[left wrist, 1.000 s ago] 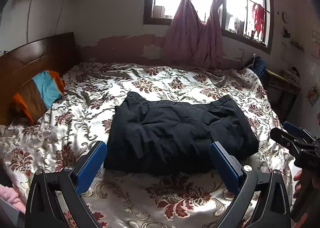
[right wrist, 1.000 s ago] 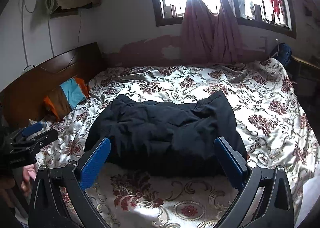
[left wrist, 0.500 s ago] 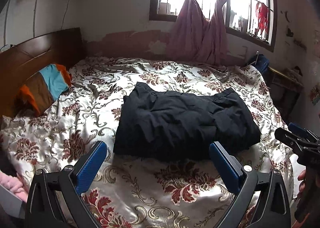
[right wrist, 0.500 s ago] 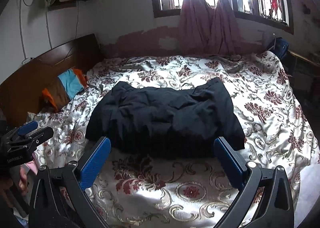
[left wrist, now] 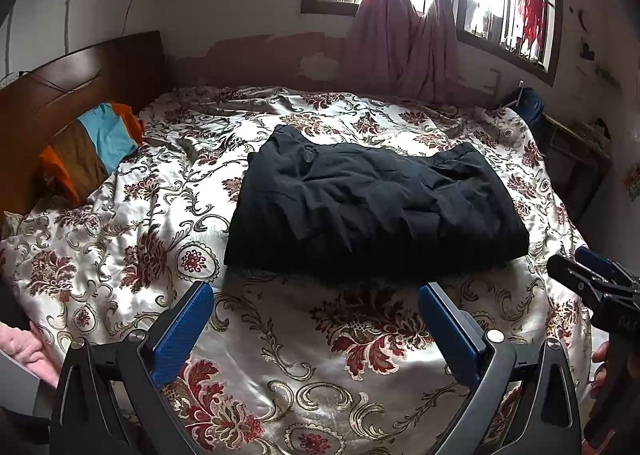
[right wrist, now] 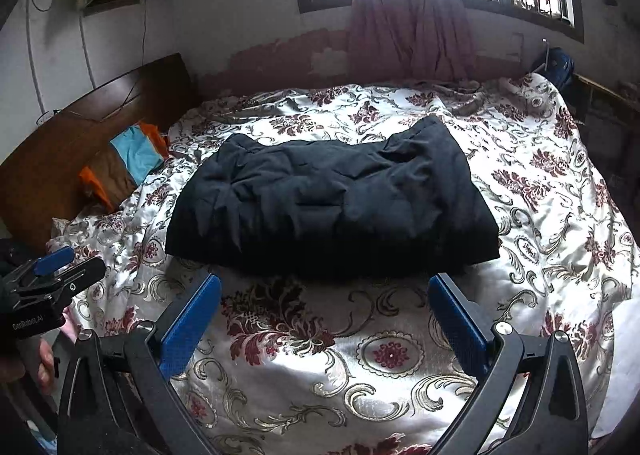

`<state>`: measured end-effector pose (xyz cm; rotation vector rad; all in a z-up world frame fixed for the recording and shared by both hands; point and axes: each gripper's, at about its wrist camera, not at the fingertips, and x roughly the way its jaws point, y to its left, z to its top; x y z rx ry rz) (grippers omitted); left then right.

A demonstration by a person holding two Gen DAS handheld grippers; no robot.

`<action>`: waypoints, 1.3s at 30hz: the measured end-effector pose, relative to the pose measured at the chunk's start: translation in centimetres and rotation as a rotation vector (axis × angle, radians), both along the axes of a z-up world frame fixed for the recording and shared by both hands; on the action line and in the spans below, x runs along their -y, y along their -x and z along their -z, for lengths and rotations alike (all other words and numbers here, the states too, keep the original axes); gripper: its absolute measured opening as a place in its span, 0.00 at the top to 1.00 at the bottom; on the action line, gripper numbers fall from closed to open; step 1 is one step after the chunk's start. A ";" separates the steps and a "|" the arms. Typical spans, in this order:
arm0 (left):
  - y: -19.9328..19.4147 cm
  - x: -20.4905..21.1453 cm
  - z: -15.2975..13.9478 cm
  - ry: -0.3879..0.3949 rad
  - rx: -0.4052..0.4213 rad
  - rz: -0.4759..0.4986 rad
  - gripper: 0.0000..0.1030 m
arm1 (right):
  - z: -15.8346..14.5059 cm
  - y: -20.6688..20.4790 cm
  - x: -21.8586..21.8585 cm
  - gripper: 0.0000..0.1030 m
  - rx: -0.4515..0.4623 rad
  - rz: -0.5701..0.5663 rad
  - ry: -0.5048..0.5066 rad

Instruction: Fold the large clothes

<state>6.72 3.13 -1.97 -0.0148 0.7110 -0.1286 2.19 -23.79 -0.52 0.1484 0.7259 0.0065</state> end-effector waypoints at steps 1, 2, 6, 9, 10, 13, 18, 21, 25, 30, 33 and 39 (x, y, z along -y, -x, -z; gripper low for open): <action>-0.1 0.0 0.1 -0.001 0.001 0.000 0.00 | 0.1 0.0 -0.1 0.02 -0.002 0.000 0.000; -0.2 0.0 0.2 -0.002 0.000 0.000 0.00 | 0.3 -0.1 -0.1 0.02 -0.003 -0.001 0.000; -0.3 0.0 0.9 -0.007 -0.008 -0.004 0.00 | 1.0 -0.3 -0.4 0.02 -0.014 -0.004 0.000; -0.4 -0.1 1.4 -0.008 -0.018 -0.008 0.00 | 1.6 -0.4 -0.5 0.02 -0.026 -0.006 -0.003; -0.5 -0.1 1.6 -0.010 -0.025 -0.009 0.00 | 1.7 -0.4 -0.6 0.02 -0.030 -0.006 -0.003; -0.5 -0.2 2.2 -0.018 -0.042 -0.010 0.00 | 2.2 -0.4 -0.6 0.02 -0.040 -0.004 -0.007; -0.5 -0.1 3.1 -0.021 -0.062 -0.014 0.00 | 3.0 -0.5 -0.6 0.02 -0.059 -0.004 -0.006; -0.5 0.1 3.4 -0.023 -0.070 -0.014 0.00 | 3.4 -0.6 -0.5 0.02 -0.068 -0.003 -0.007; -0.6 0.3 3.6 -0.027 -0.072 -0.014 0.00 | 3.5 -0.7 -0.5 0.02 -0.069 -0.002 -0.007; -0.7 0.3 3.7 -0.025 -0.071 -0.013 0.00 | 3.5 -0.7 -0.3 0.02 -0.066 0.000 -0.007; -0.7 0.4 3.7 -0.028 -0.071 -0.011 0.00 | 3.5 -0.7 -0.1 0.02 -0.065 0.004 -0.008; -0.9 0.6 3.8 -0.026 -0.073 -0.009 0.00 | 3.5 -0.5 0.1 0.02 -0.064 0.009 -0.011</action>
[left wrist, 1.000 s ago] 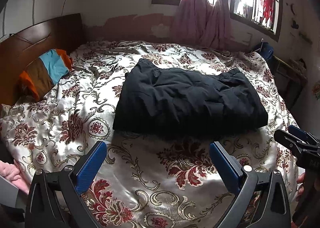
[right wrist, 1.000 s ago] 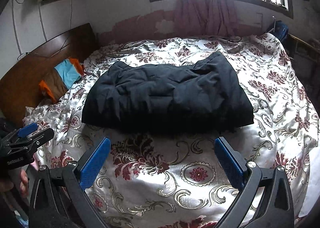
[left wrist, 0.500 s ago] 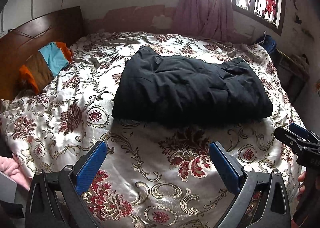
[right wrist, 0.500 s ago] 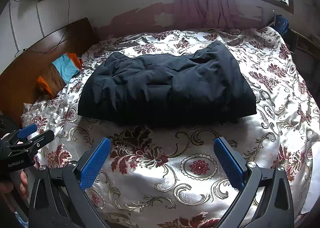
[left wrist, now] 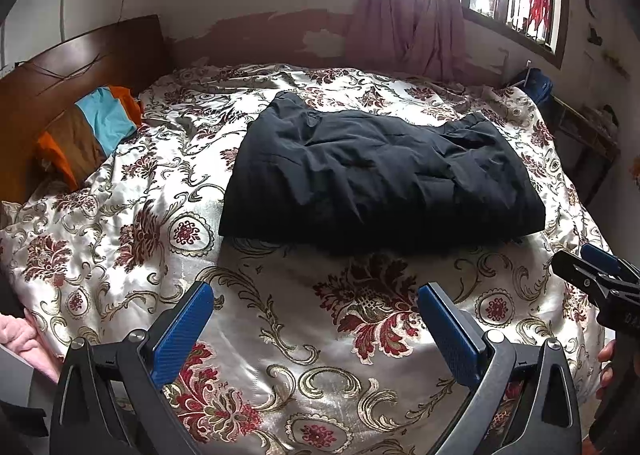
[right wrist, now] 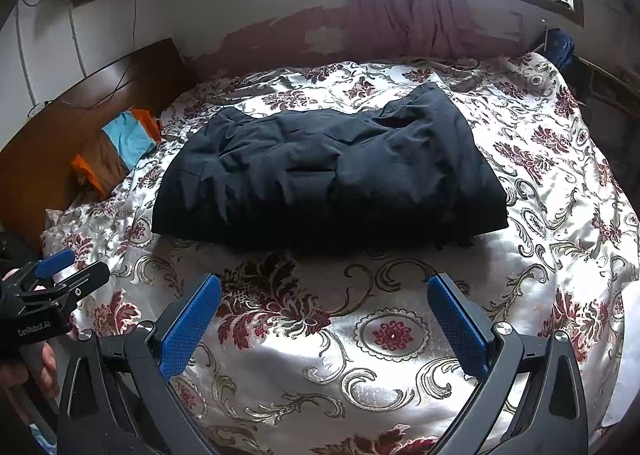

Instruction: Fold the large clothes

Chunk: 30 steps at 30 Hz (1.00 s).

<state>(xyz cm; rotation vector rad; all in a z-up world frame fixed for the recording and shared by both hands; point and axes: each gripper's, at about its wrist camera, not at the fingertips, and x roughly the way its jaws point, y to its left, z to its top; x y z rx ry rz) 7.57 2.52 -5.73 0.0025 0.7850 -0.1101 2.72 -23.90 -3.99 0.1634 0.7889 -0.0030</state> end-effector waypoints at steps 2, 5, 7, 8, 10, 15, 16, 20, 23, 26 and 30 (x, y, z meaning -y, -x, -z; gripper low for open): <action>-0.1 0.1 0.0 -0.002 0.000 0.002 0.00 | 0.0 0.1 0.1 0.02 0.000 0.002 0.000; 0.0 0.1 -0.1 -0.001 0.000 0.001 0.00 | 0.0 0.1 0.1 0.02 0.001 0.002 -0.002; -0.1 0.2 0.0 0.000 0.000 0.000 0.00 | 0.0 0.1 0.2 0.02 0.002 0.003 -0.002; -0.1 0.2 0.0 0.001 0.000 0.000 0.00 | 0.0 0.1 0.2 0.02 0.002 0.002 -0.002; -0.1 0.1 0.0 -0.001 0.000 0.002 0.00 | 0.0 0.1 0.2 0.02 0.003 0.003 -0.001; -0.1 0.2 0.0 0.000 -0.002 0.001 0.00 | -0.1 0.1 0.2 0.02 0.004 0.006 -0.003; 0.0 0.2 0.0 -0.001 -0.002 0.000 0.00 | -0.1 0.1 0.3 0.02 0.004 0.007 -0.003; -0.1 0.3 0.0 -0.004 0.000 0.003 0.00 | -0.3 0.0 0.3 0.02 0.009 0.012 -0.006; -0.1 0.4 0.0 -0.003 0.000 0.003 0.00 | -0.3 0.1 0.3 0.02 0.009 0.013 -0.006; -0.1 0.3 0.0 -0.005 0.000 0.004 0.00 | -0.3 0.1 0.3 0.02 0.009 0.014 -0.007; -0.1 0.3 0.0 -0.005 0.001 0.003 0.00 | -0.3 0.0 0.3 0.02 0.009 0.016 -0.007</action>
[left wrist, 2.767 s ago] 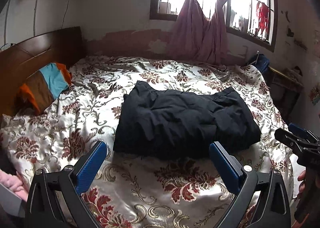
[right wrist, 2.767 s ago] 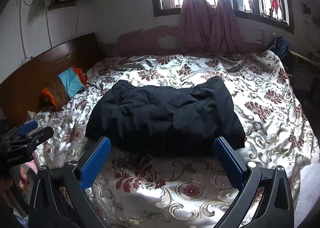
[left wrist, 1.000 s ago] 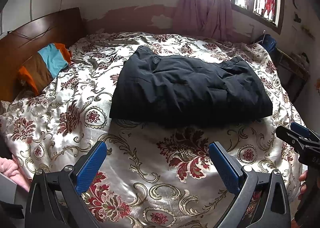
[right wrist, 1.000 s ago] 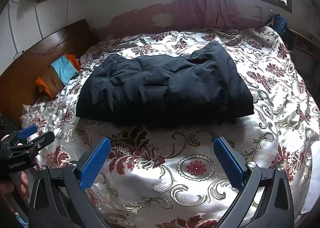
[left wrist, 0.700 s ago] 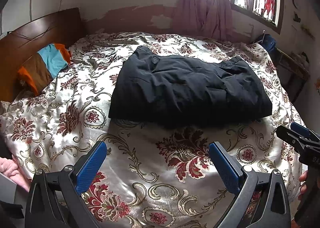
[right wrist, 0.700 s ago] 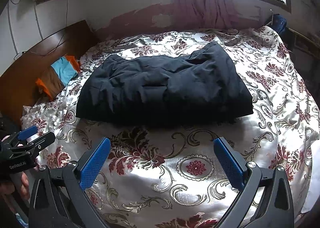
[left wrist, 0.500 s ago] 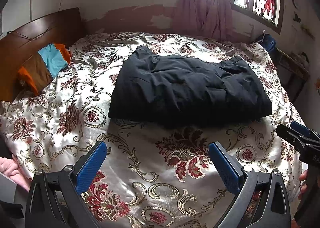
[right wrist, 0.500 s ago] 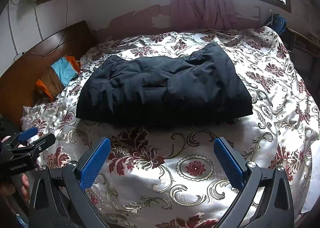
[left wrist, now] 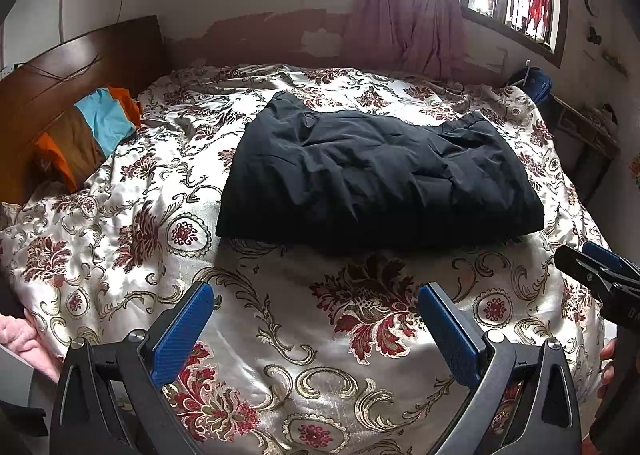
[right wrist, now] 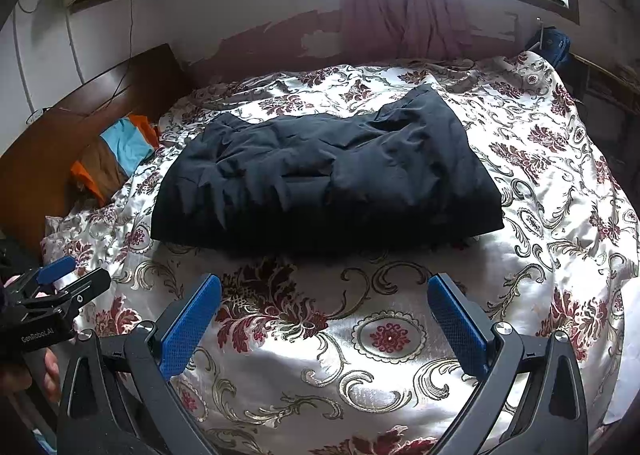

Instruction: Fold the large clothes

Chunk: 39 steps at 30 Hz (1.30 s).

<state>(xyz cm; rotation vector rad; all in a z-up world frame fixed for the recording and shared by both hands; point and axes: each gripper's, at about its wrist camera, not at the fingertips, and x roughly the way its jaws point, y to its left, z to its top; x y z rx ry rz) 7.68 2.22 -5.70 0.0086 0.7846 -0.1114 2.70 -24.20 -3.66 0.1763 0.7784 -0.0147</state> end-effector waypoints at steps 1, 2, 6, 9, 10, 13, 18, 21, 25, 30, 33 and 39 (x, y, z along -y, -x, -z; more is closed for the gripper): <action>-0.1 0.1 0.1 0.000 0.000 0.000 0.00 | 0.0 -0.1 0.0 0.02 0.000 -0.001 0.000; 0.0 0.0 0.0 0.000 -0.001 0.001 0.00 | 0.0 0.0 0.0 0.02 0.000 0.000 0.000; 0.0 0.0 0.0 0.001 -0.003 0.000 0.00 | 0.0 0.0 0.0 0.02 0.003 0.004 -0.001; 0.0 0.1 0.0 0.003 -0.006 -0.001 0.00 | -0.1 0.0 0.0 0.02 0.006 0.009 -0.001; 0.1 0.0 0.0 0.004 -0.005 -0.001 0.00 | -0.1 0.0 0.0 0.02 0.007 0.010 -0.001; 0.0 0.0 0.0 0.000 -0.004 0.001 0.00 | 0.0 0.0 -0.2 0.02 0.008 0.012 -0.001; 0.1 0.0 0.0 0.002 -0.006 0.001 0.00 | 0.0 0.1 -0.2 0.02 0.006 0.013 -0.001; 0.1 0.0 0.0 0.003 -0.006 0.000 0.00 | 0.0 0.1 -0.2 0.02 0.007 0.012 -0.002; 0.1 0.0 0.0 0.002 -0.006 0.000 0.00 | 0.0 0.1 -0.2 0.02 0.008 0.012 -0.001; 0.1 0.0 0.0 0.000 -0.006 0.002 0.00 | 0.0 0.1 -0.2 0.02 0.007 0.013 -0.002; 0.2 -0.1 0.0 0.002 -0.006 0.000 0.00 | 0.0 0.1 -0.2 0.02 0.007 0.013 0.000; 0.1 -0.1 0.0 0.001 -0.006 0.001 0.00 | 0.1 0.1 -0.3 0.02 0.007 0.014 0.001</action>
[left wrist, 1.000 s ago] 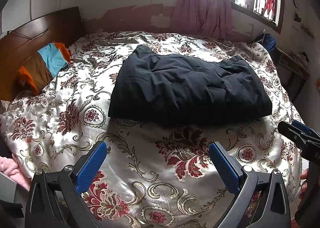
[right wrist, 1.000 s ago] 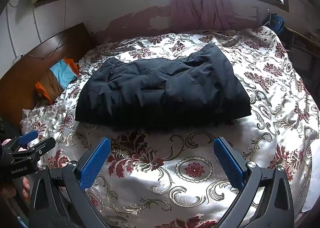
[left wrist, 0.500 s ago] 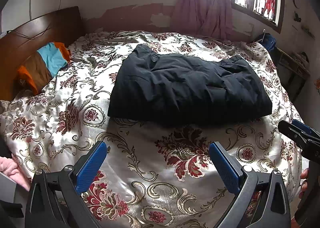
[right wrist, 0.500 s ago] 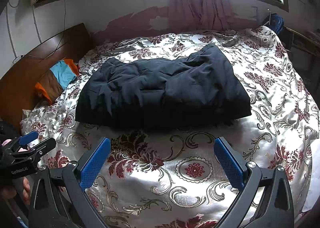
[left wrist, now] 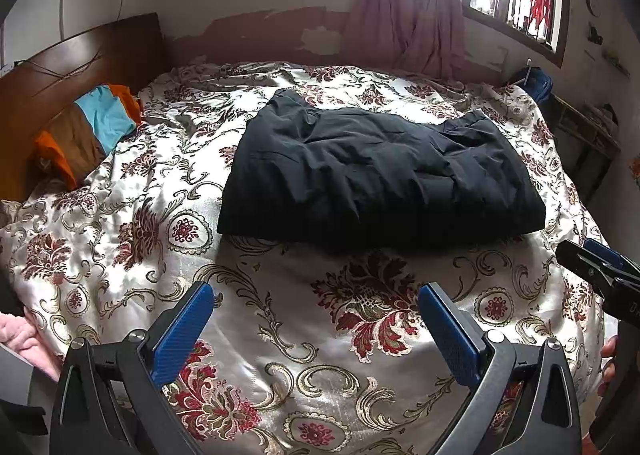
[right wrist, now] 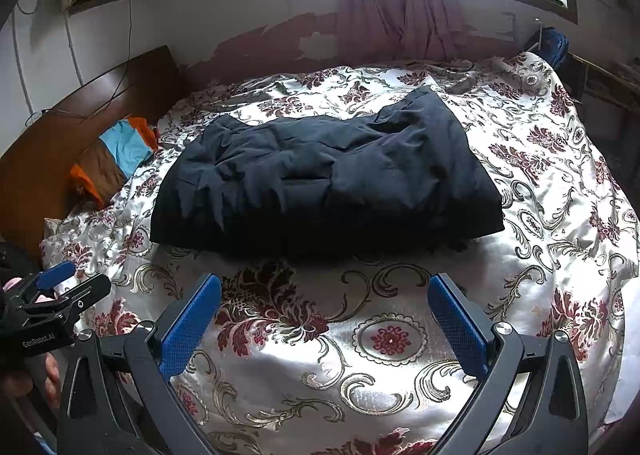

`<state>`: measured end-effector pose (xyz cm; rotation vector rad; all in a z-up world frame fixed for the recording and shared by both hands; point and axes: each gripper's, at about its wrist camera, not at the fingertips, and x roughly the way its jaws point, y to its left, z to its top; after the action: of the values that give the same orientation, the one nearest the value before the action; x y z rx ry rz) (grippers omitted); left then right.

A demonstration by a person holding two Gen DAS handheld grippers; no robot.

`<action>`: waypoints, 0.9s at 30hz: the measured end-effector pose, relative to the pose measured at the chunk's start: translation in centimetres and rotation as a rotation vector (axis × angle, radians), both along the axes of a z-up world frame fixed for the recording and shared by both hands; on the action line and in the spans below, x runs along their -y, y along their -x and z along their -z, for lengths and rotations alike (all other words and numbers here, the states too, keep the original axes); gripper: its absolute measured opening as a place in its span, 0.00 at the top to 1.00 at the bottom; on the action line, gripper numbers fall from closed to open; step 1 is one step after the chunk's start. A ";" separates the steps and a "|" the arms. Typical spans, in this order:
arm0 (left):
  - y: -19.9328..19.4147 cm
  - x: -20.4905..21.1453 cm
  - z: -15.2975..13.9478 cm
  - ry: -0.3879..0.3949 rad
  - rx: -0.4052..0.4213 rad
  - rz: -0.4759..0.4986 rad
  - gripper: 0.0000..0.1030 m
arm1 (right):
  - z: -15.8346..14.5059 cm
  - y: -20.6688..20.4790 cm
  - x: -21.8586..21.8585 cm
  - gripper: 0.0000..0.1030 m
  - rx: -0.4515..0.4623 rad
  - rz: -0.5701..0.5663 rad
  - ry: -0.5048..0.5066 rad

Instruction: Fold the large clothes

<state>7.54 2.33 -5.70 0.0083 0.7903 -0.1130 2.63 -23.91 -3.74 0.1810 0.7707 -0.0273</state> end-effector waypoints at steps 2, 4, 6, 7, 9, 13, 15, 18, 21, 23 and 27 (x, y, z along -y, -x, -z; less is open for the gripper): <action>0.0 0.0 0.0 0.000 0.000 0.000 0.00 | 0.0 0.0 0.0 0.02 0.000 0.000 0.000; 0.0 0.0 0.0 0.002 -0.001 -0.001 0.00 | 0.0 -0.1 0.0 0.02 0.000 0.000 0.000; 0.0 -0.1 0.0 0.003 -0.003 -0.002 0.00 | 0.0 -0.1 0.0 0.02 0.000 0.000 -0.001; 0.0 -0.1 0.1 0.003 -0.004 -0.002 0.00 | 0.0 -0.1 0.0 0.02 0.001 0.000 -0.002; 0.0 -0.3 0.1 0.003 -0.005 -0.002 0.00 | 0.0 -0.1 0.0 0.02 0.003 0.001 -0.003; 0.0 -0.3 0.1 0.002 -0.006 -0.002 0.00 | 0.0 -0.2 0.0 0.02 0.004 0.001 -0.004; 0.0 -0.2 0.1 0.003 -0.004 -0.002 0.00 | 0.0 -0.1 0.0 0.02 0.004 0.002 -0.003; 0.0 -0.2 0.1 0.002 -0.005 -0.002 0.00 | 0.0 -0.1 0.0 0.02 0.004 0.001 -0.003; 0.0 -0.3 0.1 0.001 -0.005 -0.002 0.00 | 0.0 -0.2 -0.1 0.02 0.005 0.001 -0.003; 0.0 -0.3 0.1 0.001 -0.003 -0.003 0.00 | 0.0 -0.1 -0.1 0.02 0.005 0.001 -0.003; 0.0 -0.3 0.1 0.001 -0.004 -0.002 0.00 | 0.0 -0.2 -0.1 0.02 0.005 0.001 -0.002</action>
<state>7.59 2.62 -5.83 0.0062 0.7941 -0.1116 2.82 -23.81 -3.73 0.1836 0.7657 -0.0268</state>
